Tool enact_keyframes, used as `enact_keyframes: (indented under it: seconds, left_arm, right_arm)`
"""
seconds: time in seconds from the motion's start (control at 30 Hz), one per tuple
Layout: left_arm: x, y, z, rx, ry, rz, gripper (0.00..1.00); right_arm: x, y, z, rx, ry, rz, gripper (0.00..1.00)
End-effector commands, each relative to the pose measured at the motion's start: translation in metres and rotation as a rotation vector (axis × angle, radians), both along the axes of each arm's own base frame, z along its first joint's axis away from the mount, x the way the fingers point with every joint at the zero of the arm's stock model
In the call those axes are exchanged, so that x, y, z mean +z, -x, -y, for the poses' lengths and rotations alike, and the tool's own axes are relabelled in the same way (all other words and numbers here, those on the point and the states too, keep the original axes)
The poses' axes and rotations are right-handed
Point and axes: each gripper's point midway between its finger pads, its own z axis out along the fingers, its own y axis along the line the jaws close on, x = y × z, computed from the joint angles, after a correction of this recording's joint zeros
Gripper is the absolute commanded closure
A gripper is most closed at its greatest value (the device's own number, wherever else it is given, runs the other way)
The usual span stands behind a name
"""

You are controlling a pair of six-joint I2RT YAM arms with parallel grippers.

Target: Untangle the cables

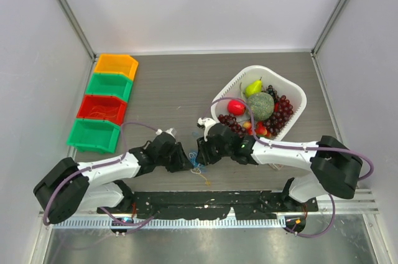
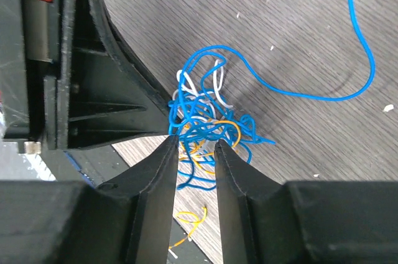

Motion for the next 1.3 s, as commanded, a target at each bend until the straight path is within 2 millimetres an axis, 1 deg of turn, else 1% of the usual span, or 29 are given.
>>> enact_keyframes:
  seconds: [0.0, 0.03, 0.07, 0.1, 0.13, 0.17, 0.2, 0.23, 0.27, 0.33, 0.37, 0.4, 0.47, 0.53, 0.6, 0.7, 0.73, 0.77, 0.9, 0.97, 1.0, 1.03, 1.07, 1.13, 1.17, 1.2, 1.27]
  left_arm:
    - [0.012, -0.006, 0.015, -0.006, 0.090, 0.040, 0.71]
    - [0.012, -0.006, 0.015, -0.005, 0.094, 0.039, 0.71]
    - [0.013, -0.006, 0.016, -0.002, 0.104, 0.040, 0.70]
    - [0.014, -0.006, 0.017, 0.001, 0.109, 0.043, 0.66]
    - [0.016, -0.007, 0.016, 0.009, 0.111, 0.049, 0.62]
    - [0.015, -0.008, 0.014, 0.019, 0.109, 0.053, 0.59]
    - [0.018, -0.008, 0.012, 0.025, 0.111, 0.062, 0.56]
    - [0.019, -0.009, 0.010, 0.033, 0.103, 0.070, 0.53]
    - [0.022, -0.011, 0.008, 0.041, 0.101, 0.086, 0.51]
    - [0.030, -0.014, 0.005, 0.055, 0.108, 0.121, 0.49]
    - [0.035, -0.017, 0.005, 0.063, 0.116, 0.143, 0.48]
    - [0.035, -0.016, 0.001, 0.069, 0.106, 0.146, 0.49]
    - [0.042, -0.019, 0.000, 0.070, 0.106, 0.179, 0.55]
    - [0.045, -0.021, -0.001, 0.065, 0.094, 0.190, 0.55]
    - [0.049, -0.020, 0.005, 0.028, 0.113, 0.194, 0.55]
    - [0.057, -0.016, 0.015, -0.020, 0.153, 0.195, 0.59]
    - [0.056, -0.015, 0.015, -0.024, 0.157, 0.192, 0.60]
    - [0.062, -0.017, 0.019, -0.033, 0.181, 0.211, 0.60]
    - [0.073, -0.018, 0.026, -0.050, 0.235, 0.241, 0.63]
    - [0.076, -0.024, 0.024, -0.026, 0.224, 0.264, 0.67]
    - [0.076, -0.027, 0.022, -0.016, 0.204, 0.272, 0.71]
    - [0.076, -0.031, 0.020, -0.006, 0.178, 0.285, 0.78]
    - [0.081, -0.038, 0.019, 0.006, 0.155, 0.307, 0.83]
    - [0.073, -0.050, -0.002, 0.079, 0.001, 0.312, 0.96]
    - [0.071, -0.055, -0.015, 0.116, -0.079, 0.311, 1.00]
    - [0.065, -0.059, -0.036, 0.174, -0.189, 0.306, 1.00]
    - [0.070, -0.068, -0.060, 0.262, -0.285, 0.320, 1.00]
  right_arm:
    - [0.002, -0.006, -0.010, -0.002, -0.032, 0.050, 0.66]
    - [0.001, -0.008, -0.010, -0.006, -0.026, 0.055, 0.66]
    - [-0.004, -0.008, -0.008, -0.005, -0.010, 0.049, 0.72]
    - [-0.005, -0.008, -0.009, 0.000, -0.004, 0.057, 0.76]
    - [-0.008, -0.007, -0.008, 0.001, 0.007, 0.055, 0.85]
    - [-0.008, -0.007, -0.008, 0.001, 0.011, 0.059, 0.90]
    - [-0.006, -0.006, -0.008, -0.001, 0.007, 0.064, 0.97]
    - [-0.003, -0.006, -0.008, -0.003, 0.000, 0.067, 0.99]
    - [0.002, -0.004, -0.008, 0.001, -0.009, 0.073, 0.99]
    - [0.012, -0.004, -0.007, -0.001, -0.033, 0.086, 0.99]
    - [0.013, -0.004, -0.005, -0.002, -0.038, 0.088, 0.99]
    - [0.017, -0.003, -0.005, -0.003, -0.048, 0.093, 0.99]
    - [0.024, -0.002, -0.005, -0.004, -0.068, 0.096, 0.99]
    - [0.031, -0.001, -0.006, -0.006, -0.089, 0.094, 0.99]
    - [0.041, -0.002, -0.009, -0.005, -0.121, 0.102, 0.99]
    - [0.053, -0.004, -0.014, -0.008, -0.157, 0.116, 0.99]
    - [0.058, -0.006, -0.017, -0.012, -0.166, 0.122, 0.99]
    - [0.059, -0.006, -0.017, -0.012, -0.168, 0.125, 0.99]
    - [0.077, -0.008, -0.028, 0.003, -0.212, 0.133, 0.99]
    - [0.087, -0.007, -0.033, 0.014, -0.242, 0.135, 0.99]
    - [0.093, -0.008, -0.036, 0.018, -0.257, 0.137, 0.99]
    - [0.100, -0.008, -0.038, 0.025, -0.268, 0.143, 0.99]
    - [0.103, -0.009, -0.039, 0.025, -0.272, 0.146, 0.99]
    - [0.112, -0.009, -0.040, 0.032, -0.272, 0.152, 0.99]
    - [0.124, -0.012, -0.043, 0.034, -0.291, 0.179, 0.99]
    - [0.123, -0.011, -0.036, 0.033, -0.257, 0.183, 0.99]
    - [0.146, -0.019, -0.034, 0.021, -0.260, 0.241, 0.99]
